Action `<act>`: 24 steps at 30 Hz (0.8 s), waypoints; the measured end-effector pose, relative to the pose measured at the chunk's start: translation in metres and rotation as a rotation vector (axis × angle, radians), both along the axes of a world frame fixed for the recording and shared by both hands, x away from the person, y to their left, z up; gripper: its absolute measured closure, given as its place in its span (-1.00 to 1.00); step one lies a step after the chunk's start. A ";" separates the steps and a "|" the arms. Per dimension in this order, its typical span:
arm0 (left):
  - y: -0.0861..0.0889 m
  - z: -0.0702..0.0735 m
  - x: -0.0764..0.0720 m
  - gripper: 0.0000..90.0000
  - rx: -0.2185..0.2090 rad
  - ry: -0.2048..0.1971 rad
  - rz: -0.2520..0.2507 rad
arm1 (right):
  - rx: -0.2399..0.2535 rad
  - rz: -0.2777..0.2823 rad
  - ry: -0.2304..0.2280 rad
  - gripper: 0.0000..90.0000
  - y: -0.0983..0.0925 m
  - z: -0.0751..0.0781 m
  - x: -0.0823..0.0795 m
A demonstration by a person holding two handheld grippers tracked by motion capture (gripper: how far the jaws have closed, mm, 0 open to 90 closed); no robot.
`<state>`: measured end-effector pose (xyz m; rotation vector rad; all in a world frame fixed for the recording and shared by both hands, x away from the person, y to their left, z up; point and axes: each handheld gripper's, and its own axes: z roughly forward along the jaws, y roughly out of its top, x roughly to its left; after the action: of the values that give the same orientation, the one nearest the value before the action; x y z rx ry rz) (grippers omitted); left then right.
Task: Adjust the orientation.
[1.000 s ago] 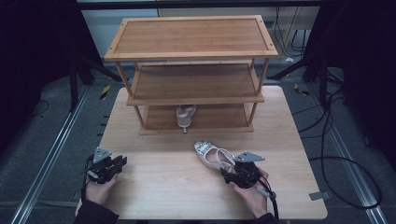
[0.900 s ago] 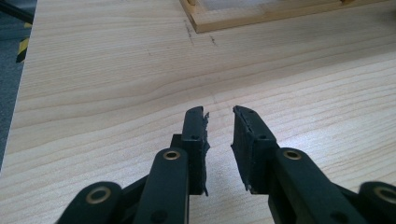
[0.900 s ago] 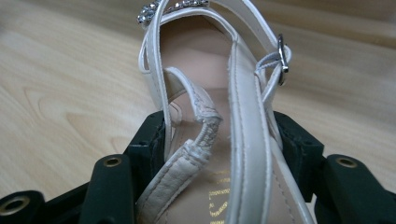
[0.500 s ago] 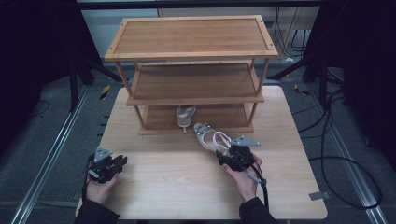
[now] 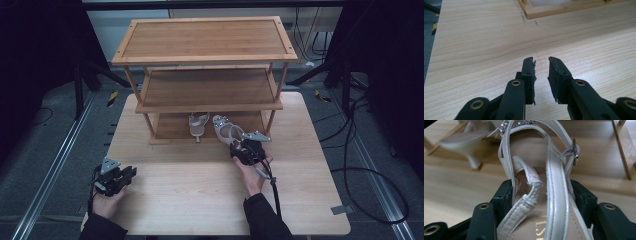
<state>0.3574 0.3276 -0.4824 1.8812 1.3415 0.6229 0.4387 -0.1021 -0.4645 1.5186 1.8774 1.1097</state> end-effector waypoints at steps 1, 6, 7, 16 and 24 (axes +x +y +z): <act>0.000 0.000 0.000 0.63 0.000 -0.001 0.000 | 0.002 -0.011 -0.003 -0.04 0.002 0.000 0.004; 0.000 0.000 0.000 0.66 -0.003 -0.004 0.002 | -0.007 -0.057 0.009 -0.04 0.015 0.000 0.025; 0.001 0.000 0.000 0.66 -0.003 -0.003 0.003 | -0.003 -0.061 0.013 -0.04 0.017 -0.002 0.030; 0.001 0.001 -0.001 0.66 -0.004 -0.008 0.009 | -0.031 -0.092 0.058 -0.05 0.032 -0.013 0.049; 0.001 0.001 -0.001 0.66 -0.001 -0.006 0.007 | -0.029 -0.077 0.077 -0.15 0.031 -0.014 0.049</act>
<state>0.3563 0.3283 -0.4817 1.8731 1.3454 0.6304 0.4879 -0.0707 -0.4790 1.6240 1.8600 0.9991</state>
